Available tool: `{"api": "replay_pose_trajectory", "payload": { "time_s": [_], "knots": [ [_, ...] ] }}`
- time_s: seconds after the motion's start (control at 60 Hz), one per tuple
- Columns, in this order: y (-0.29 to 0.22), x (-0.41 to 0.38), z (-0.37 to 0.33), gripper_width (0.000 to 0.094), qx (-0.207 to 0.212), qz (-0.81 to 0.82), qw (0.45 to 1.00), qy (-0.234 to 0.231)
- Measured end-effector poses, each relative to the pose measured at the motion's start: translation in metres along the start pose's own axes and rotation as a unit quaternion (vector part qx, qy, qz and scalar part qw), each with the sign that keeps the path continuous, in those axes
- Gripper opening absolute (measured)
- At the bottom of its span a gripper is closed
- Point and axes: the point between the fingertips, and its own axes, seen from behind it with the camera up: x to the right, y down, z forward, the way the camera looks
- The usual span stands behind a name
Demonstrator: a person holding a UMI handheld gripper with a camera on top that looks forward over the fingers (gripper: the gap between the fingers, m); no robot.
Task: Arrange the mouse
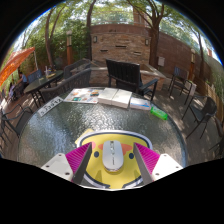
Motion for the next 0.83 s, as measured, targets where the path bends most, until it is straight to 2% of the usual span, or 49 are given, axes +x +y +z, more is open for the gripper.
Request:
{"api": "replay_pose_trajectory", "payload": {
  "time_s": [0.2, 0.333, 0.583, 0.833],
  "knots": [
    [-0.039, -0.016, -0.093, 0.0858, 0.041, -0.013, 0.999, 0.019],
    [-0.040, -0.031, -0.147, 0.0861, 0.060, -0.013, 0.997, 0.036],
    [-0.007, -0.048, -0.207, 0.0858, 0.059, -0.007, 0.997, 0.056],
    [0.009, -0.057, -0.225, 0.0859, 0.053, -0.012, 0.997, 0.057]
  ]
}}
